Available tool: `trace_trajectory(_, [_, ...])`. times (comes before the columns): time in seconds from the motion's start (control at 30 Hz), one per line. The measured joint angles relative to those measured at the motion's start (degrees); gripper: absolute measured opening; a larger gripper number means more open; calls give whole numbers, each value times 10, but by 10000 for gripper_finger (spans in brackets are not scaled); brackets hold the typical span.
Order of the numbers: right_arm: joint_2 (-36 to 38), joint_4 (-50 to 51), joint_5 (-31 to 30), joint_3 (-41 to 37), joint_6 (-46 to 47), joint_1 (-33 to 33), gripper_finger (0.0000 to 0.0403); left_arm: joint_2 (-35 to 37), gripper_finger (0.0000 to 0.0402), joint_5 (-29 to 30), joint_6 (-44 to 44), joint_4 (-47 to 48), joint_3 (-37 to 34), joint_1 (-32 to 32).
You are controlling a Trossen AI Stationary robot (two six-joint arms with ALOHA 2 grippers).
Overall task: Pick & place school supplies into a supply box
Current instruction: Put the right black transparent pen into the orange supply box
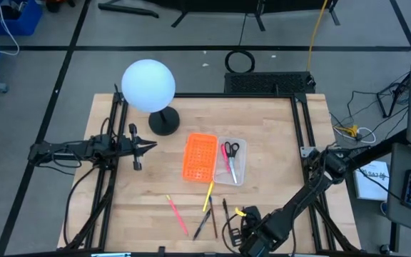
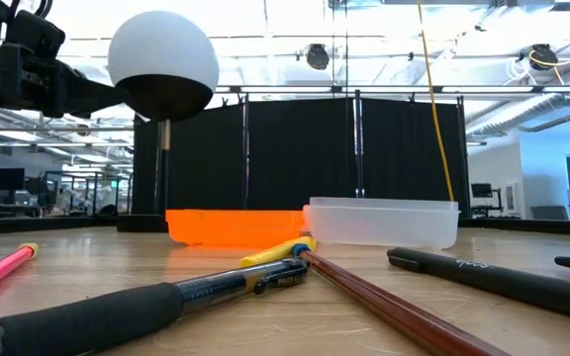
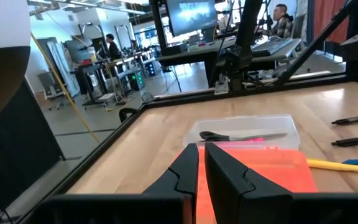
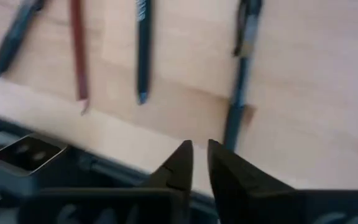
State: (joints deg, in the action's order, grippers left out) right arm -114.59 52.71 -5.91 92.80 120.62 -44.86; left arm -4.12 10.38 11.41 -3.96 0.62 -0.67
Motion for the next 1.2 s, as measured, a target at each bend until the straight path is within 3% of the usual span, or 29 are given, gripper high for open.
trace_trajectory(0.27, [-1, 6, 2, -43, 1, 10, 145, 0, 37, 0, -8, 10, 1, 0])
trace_trajectory(0.43, [0, -81, 3, -90, -13, 18, 168, 0, 37, 0, -10, 10, 1, 0])
trace_trajectory(0.6, [4, -161, 67, -150, -11, 22, 161, 0, 37, 0, -10, 11, 1, 0])
trace_trajectory(0.83, [4, -169, 120, -220, -20, 23, 137, 0, 37, 0, -10, 11, 1, 0])
trace_trajectory(1.07, [10, -194, 121, -278, -113, 23, 103, 0, 37, 0, -17, 12, 1, 0])
trace_trajectory(1.2, [11, -195, 79, -286, -195, 20, 79, 0, 37, 0, -19, 13, 1, 0])
